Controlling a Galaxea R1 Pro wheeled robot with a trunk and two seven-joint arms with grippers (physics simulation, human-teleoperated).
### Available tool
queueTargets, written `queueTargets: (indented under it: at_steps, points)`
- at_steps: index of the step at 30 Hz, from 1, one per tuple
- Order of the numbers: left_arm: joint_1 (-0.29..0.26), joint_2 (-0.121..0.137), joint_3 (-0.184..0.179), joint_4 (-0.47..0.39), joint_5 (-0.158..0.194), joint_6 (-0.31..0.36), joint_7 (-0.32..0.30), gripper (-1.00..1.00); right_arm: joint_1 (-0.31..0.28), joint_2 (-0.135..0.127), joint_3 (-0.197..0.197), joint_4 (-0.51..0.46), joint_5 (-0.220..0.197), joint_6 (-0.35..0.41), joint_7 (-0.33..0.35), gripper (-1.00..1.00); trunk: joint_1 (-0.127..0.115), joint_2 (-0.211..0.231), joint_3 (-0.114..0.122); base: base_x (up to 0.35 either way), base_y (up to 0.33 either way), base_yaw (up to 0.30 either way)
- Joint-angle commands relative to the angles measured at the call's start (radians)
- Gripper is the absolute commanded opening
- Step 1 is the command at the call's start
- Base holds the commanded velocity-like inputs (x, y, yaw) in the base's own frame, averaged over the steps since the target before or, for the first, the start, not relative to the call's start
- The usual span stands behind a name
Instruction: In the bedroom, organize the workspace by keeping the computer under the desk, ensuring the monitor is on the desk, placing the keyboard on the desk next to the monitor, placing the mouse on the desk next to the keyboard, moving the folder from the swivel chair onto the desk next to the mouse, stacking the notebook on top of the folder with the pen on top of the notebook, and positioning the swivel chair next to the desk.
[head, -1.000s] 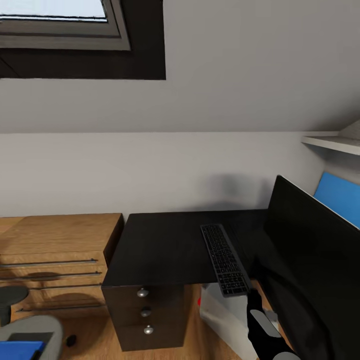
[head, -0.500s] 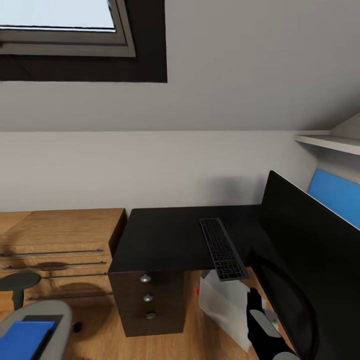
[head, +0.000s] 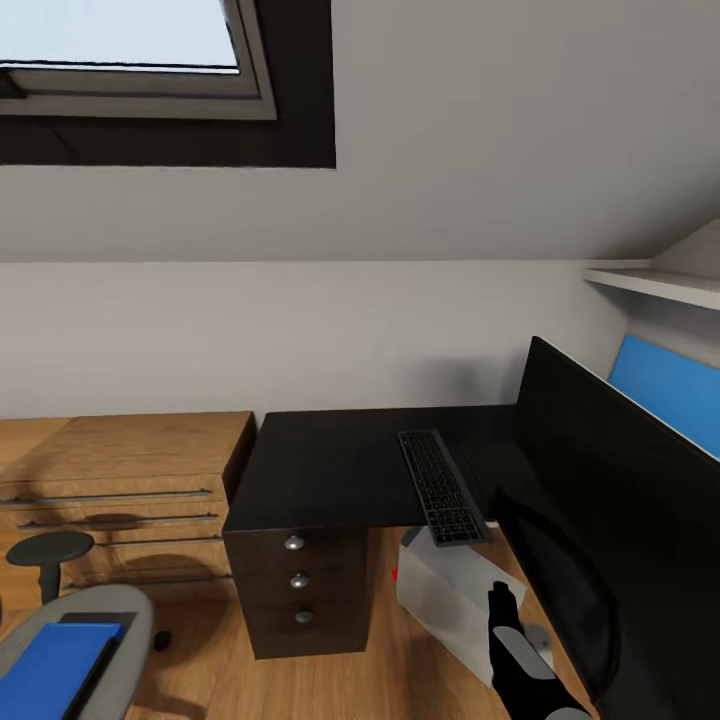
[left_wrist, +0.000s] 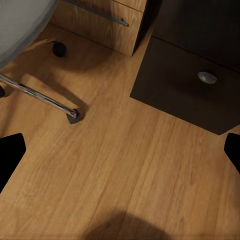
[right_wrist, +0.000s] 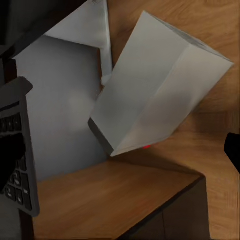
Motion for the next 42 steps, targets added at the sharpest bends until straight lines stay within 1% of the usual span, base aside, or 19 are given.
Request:
queueTargets:
  at_steps: [1, 6, 16, 26, 29, 31, 34, 38, 41, 42]
  points:
    - [-0.001, 0.000, 0.008, 0.001, 0.005, -0.002, -0.010, 1.00, 0.000, 0.001, 0.006, 0.000, -0.001, -0.003, -0.001, 1.00, 0.000, -0.001, -0.001, -0.016, 0.000, 0.000]
    - [-0.001, 0.000, 0.008, 0.001, 0.005, -0.002, -0.010, 1.00, 0.000, 0.002, 0.029, 0.007, 0.018, -0.003, -0.002, 1.00, -0.019, 0.034, 0.014, -0.008, 0.000, 0.000]
    - [-0.001, 0.000, 0.008, 0.001, 0.003, 0.001, -0.010, 1.00, 0.000, 0.003, 0.037, 0.013, 0.026, -0.003, -0.001, 1.00, -0.057, 0.104, 0.046, -0.001, 0.000, 0.000]
    - [-0.001, 0.000, 0.008, 0.001, 0.004, 0.001, -0.010, 1.00, 0.000, 0.005, 0.042, 0.022, 0.029, -0.004, -0.001, 1.00, -0.057, 0.104, 0.046, 0.000, 0.000, 0.000]
    - [-0.001, 0.002, 0.008, 0.001, 0.004, 0.001, -0.010, 1.00, 0.000, 0.006, 0.052, 0.040, 0.035, -0.004, -0.001, 1.00, -0.057, 0.104, 0.046, 0.000, 0.000, 0.000]
    - [-0.001, 0.003, 0.008, 0.001, 0.004, 0.001, -0.010, 1.00, 0.000, 0.007, 0.067, 0.054, 0.044, -0.004, -0.001, 1.00, -0.057, 0.104, 0.046, 0.000, 0.000, 0.000]
    - [-0.001, 0.006, 0.008, 0.001, 0.003, 0.002, -0.010, 1.00, 0.000, 0.009, 0.107, 0.072, 0.066, -0.004, -0.001, 1.00, -0.057, 0.104, 0.046, -0.049, 0.011, 0.000]
    - [-0.001, 0.007, 0.008, 0.001, 0.003, 0.002, -0.010, 1.00, 0.000, 0.015, 0.174, 0.085, 0.097, -0.005, -0.002, 1.00, -0.057, 0.104, 0.046, -0.182, 0.079, 0.000]
    - [-0.001, 0.007, 0.008, 0.001, 0.003, 0.002, -0.010, 1.00, 0.000, 0.019, 0.221, 0.090, 0.111, -0.004, -0.002, 1.00, -0.057, 0.104, 0.046, -0.253, 0.150, 0.000]
    - [-0.001, 0.007, 0.008, 0.001, 0.003, 0.002, -0.010, 1.00, 0.000, 0.022, 0.248, 0.091, 0.117, -0.004, -0.002, 1.00, -0.057, 0.104, 0.046, -0.273, 0.178, 0.000]
